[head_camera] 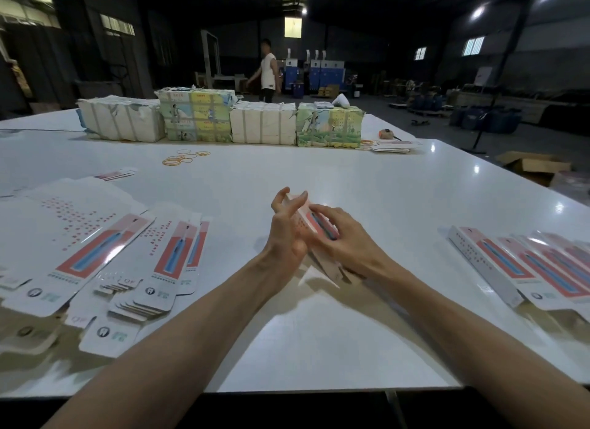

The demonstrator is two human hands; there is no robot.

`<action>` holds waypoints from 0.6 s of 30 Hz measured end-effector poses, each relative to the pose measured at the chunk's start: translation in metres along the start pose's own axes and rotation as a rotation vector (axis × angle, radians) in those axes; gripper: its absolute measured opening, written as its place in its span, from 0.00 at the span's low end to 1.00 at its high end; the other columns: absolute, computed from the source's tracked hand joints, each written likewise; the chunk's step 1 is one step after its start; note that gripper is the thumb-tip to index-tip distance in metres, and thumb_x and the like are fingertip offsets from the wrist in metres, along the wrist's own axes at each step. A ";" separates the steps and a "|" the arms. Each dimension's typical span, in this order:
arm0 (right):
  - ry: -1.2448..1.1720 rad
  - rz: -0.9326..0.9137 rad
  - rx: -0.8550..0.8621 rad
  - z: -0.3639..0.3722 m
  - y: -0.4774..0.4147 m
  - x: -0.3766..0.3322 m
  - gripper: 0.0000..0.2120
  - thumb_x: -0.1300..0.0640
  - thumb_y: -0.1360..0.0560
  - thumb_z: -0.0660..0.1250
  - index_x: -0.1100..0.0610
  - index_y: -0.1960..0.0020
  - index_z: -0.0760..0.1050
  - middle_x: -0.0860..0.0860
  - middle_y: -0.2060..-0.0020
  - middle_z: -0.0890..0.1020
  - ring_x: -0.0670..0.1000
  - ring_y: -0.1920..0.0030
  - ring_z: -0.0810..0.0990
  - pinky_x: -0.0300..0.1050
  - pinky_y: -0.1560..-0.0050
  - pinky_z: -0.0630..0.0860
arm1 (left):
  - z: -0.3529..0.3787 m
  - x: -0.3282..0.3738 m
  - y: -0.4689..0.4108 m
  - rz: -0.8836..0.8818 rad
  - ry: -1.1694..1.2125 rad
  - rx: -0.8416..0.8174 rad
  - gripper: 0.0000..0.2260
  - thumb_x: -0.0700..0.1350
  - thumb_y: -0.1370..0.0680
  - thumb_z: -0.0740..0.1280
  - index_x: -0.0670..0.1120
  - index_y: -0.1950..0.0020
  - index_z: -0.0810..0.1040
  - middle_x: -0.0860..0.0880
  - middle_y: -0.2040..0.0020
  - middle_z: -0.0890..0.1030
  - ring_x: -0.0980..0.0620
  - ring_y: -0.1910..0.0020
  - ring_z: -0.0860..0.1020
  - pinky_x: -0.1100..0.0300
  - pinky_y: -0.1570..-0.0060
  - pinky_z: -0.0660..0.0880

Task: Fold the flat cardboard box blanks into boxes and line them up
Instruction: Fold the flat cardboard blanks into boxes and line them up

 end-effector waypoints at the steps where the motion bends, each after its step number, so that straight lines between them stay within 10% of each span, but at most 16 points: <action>1: 0.015 -0.008 -0.047 0.000 0.000 -0.002 0.35 0.33 0.23 0.68 0.44 0.21 0.65 0.43 0.36 0.77 0.42 0.39 0.77 0.36 0.43 0.75 | 0.000 -0.001 0.000 -0.015 -0.042 -0.009 0.25 0.48 0.16 0.66 0.56 0.21 0.62 0.41 0.32 0.74 0.40 0.39 0.80 0.44 0.42 0.83; 7: 0.228 -0.059 -0.065 -0.020 0.006 -0.004 0.33 0.43 0.22 0.72 0.49 0.21 0.64 0.49 0.36 0.80 0.47 0.43 0.80 0.40 0.43 0.79 | 0.000 -0.011 -0.003 -0.125 -0.211 -0.115 0.29 0.53 0.14 0.64 0.62 0.18 0.51 0.46 0.28 0.74 0.45 0.35 0.80 0.50 0.43 0.83; 13: 0.454 0.124 0.129 -0.070 0.020 0.016 0.33 0.45 0.23 0.75 0.46 0.22 0.66 0.51 0.35 0.70 0.52 0.47 0.78 0.45 0.46 0.81 | -0.006 -0.020 0.000 -0.109 -0.632 -0.269 0.19 0.64 0.18 0.66 0.56 0.32 0.74 0.50 0.43 0.85 0.54 0.48 0.86 0.55 0.43 0.81; 18: 0.689 0.281 0.178 -0.116 0.065 0.040 0.30 0.45 0.22 0.73 0.45 0.23 0.67 0.49 0.37 0.74 0.49 0.51 0.78 0.42 0.52 0.78 | -0.007 -0.023 0.005 -0.005 -0.865 -0.472 0.12 0.52 0.14 0.65 0.49 0.49 0.86 0.52 0.58 0.81 0.52 0.61 0.76 0.59 0.57 0.72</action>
Point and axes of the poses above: each hand's wrist, its own y-axis away from the middle knuckle, its own z-axis out of the palm, x = y × z, the point moved 2 cm from there along -y, towards the middle knuckle
